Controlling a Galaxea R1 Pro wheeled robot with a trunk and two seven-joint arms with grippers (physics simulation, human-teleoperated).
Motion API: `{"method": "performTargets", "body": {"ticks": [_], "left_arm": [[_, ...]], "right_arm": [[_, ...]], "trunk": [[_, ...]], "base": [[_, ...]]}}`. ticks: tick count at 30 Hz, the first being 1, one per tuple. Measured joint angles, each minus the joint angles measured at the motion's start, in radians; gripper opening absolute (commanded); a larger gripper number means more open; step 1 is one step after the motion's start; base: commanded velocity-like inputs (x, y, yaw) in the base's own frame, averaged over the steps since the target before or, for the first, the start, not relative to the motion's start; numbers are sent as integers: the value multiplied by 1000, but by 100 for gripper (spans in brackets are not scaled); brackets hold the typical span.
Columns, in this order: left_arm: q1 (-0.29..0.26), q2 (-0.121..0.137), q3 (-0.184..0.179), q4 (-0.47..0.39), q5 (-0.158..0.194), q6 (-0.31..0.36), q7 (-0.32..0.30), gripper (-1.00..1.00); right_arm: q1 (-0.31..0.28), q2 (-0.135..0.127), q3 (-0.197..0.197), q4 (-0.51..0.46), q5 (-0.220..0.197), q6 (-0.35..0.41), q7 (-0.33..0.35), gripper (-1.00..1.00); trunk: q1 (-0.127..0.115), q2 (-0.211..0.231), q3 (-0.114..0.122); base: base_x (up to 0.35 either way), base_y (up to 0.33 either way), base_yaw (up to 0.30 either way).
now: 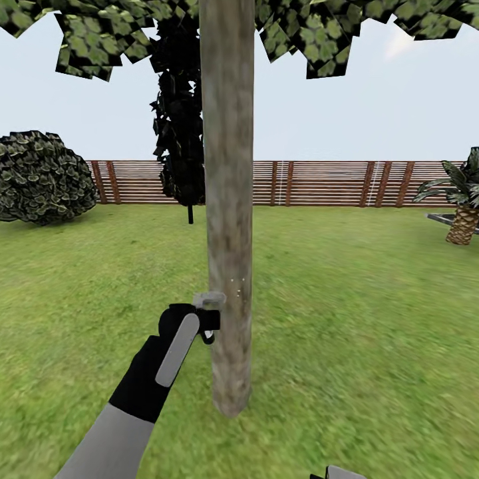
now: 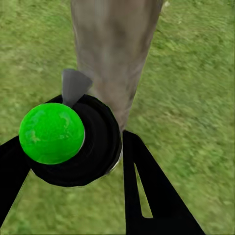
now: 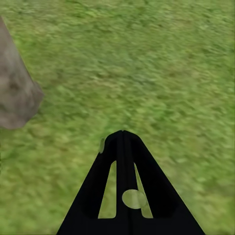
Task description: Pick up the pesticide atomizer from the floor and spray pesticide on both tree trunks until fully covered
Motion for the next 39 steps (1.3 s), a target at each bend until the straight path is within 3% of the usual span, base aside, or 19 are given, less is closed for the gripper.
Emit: {"method": "performTargets", "body": {"ticks": [1,5,8,13,16,19,20,21,24,27,32,39], "left_arm": [[6,0,-9,-42,33,9,45,-100],[16,2,-93,-112,250,11,294,-100],[17,5,-112,-123,351,10,385,-100],[17,1,-122,-135,395,10,446,-100],[17,-6,-123,-181,419,-1,534,-100],[15,-9,-124,-221,641,-20,709,-100],[14,-9,-125,-223,682,-22,749,-100],[11,-9,-125,-227,746,-31,816,-100],[3,-8,-128,-234,828,-56,898,-100],[0,-8,-162,-236,855,-64,925,-100],[-1,-6,-220,-234,865,-70,935,-100],[-1,-3,-232,-174,869,-72,928,-100]], "right_arm": [[0,0,1,0,0,0,0,-100],[0,0,1,0,1,0,0,-100],[0,0,2,1,1,0,0,-100],[0,0,2,1,1,0,0,-100],[0,0,2,2,1,0,1,-100],[0,0,3,2,1,0,2,-100],[0,0,3,2,1,0,2,-100],[0,0,3,2,1,0,2,-100],[0,0,3,2,1,0,2,-100],[0,0,3,2,1,0,2,-100],[0,0,3,2,1,0,2,-100],[0,0,3,2,2,0,2,-100]], "trunk": [[0,0,0],[0,0,0],[0,0,0],[0,0,0],[0,0,0],[0,0,0],[0,0,0],[0,0,0],[0,0,0],[0,0,0],[0,0,0],[0,0,0]], "base": [[12,0,0],[5,0,0],[1,0,0],[0,0,0],[0,0,0],[0,0,0],[0,0,0],[0,0,0],[0,0,0],[0,0,0],[0,0,0],[0,0,0]]}}
